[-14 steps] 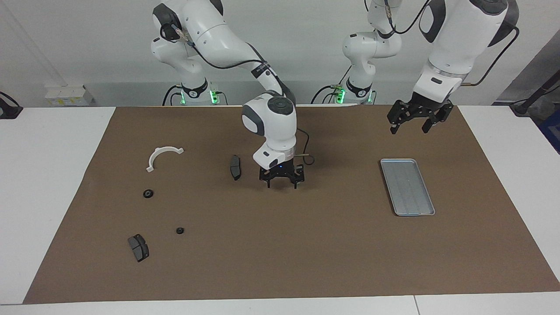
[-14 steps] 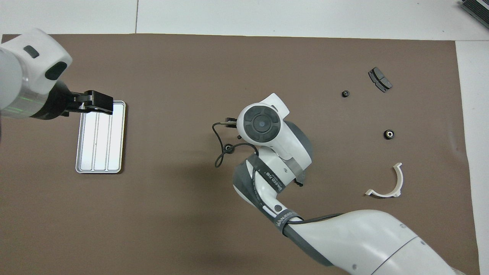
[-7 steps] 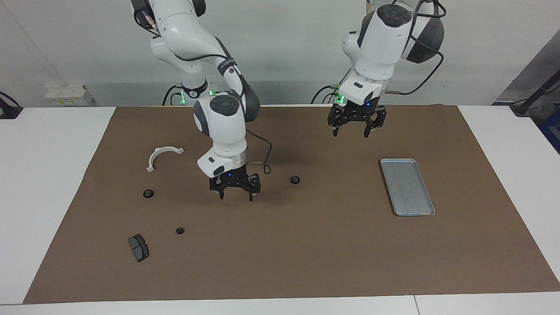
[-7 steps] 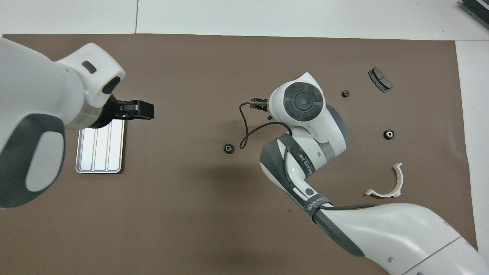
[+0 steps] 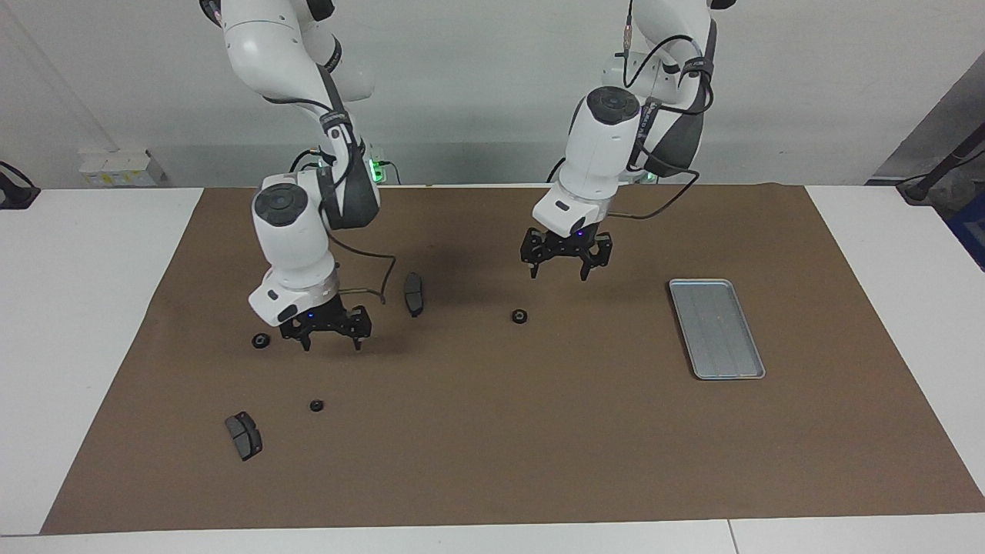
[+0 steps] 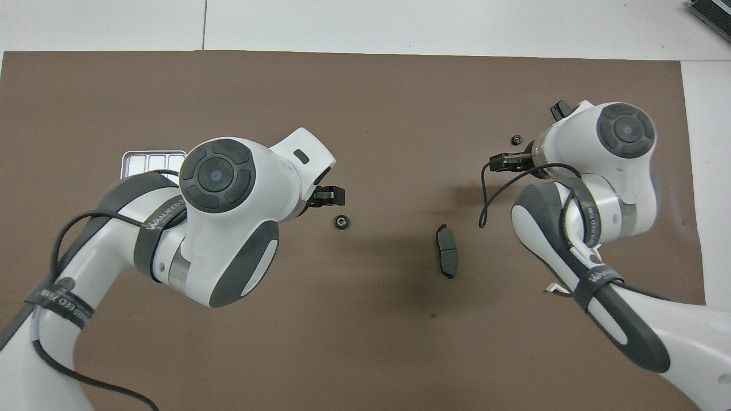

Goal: Pick bearing gear from pile to tray
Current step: 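Grasp the black part with the left gripper while the right gripper reaches another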

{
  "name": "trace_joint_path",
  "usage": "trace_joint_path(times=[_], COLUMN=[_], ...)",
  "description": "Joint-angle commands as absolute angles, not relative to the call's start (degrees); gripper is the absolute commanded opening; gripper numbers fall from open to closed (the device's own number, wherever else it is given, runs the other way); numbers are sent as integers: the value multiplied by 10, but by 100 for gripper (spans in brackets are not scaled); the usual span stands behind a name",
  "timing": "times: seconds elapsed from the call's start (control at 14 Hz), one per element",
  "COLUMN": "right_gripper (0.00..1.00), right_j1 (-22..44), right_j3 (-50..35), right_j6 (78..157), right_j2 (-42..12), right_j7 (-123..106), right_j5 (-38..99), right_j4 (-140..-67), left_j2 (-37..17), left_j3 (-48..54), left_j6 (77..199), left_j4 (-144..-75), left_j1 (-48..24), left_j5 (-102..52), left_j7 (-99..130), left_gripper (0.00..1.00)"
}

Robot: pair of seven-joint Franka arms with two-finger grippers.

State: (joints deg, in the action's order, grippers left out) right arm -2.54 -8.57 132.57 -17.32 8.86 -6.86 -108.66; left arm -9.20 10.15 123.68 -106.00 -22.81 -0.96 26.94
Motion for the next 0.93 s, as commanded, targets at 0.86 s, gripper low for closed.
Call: trace_joint_path(times=[0.86], right_gripper=[100], right_j1=[-164], right_j3=[-95], right_j6=[1446], right_j2=[-166], right_j7=[-42], right_j5=[-54], right_j4=[-1223], left_j2=[-227], left_j3=[90], left_j6=[1357], left_j4=[-1071], left_j1=[-284], left_j5=[39], left_j7=[410], left_gripper=[90])
